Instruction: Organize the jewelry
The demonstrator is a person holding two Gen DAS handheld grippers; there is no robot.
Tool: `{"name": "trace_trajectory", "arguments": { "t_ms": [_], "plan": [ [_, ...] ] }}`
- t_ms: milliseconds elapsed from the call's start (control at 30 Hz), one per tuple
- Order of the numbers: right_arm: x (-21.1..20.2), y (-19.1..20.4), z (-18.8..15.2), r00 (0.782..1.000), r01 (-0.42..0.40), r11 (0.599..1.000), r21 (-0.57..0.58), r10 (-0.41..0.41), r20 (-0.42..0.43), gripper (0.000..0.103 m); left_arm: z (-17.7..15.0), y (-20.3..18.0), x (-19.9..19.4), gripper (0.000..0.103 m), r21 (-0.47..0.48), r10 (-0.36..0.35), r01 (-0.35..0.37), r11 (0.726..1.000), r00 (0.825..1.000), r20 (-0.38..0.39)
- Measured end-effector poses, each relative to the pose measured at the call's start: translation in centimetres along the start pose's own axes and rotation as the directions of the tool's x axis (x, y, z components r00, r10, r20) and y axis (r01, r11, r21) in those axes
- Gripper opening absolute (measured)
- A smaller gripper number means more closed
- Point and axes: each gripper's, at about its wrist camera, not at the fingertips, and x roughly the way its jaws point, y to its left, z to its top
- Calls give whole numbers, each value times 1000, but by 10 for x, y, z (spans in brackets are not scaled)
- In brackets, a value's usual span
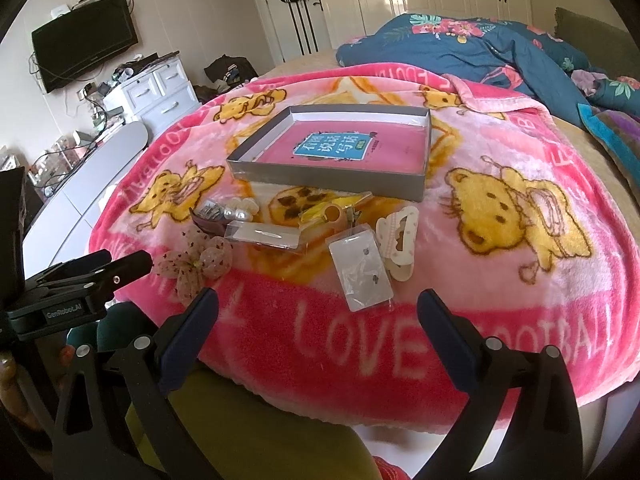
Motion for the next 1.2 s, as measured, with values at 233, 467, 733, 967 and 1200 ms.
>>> {"name": "trace_trajectory", "arguments": {
  "t_ms": [233,467,733,967,1200],
  "plan": [
    [1,2,3,1000,-1,1000,-19,1,1,99,0,-1,-1,95,-6,0,0,1000,1000,-3],
    [10,4,9,1000,-1,999,-53,2,4,99,-1,5,-1,95,-34,8,-8,999,1000,-15],
    [32,5,22,1000,-16,997,-82,14,-24,99,-1,40,13,95,-91,47,-49,995,998,-31],
    [48,13,31,999,-49,990,-130,45,-29,98,-2,64,23,95,-133,78,-85,987,995,-59],
    [67,13,37,997,-68,987,-148,61,-51,88,-8,81,44,95,-209,-34,10,978,993,-115]
  ]
}}
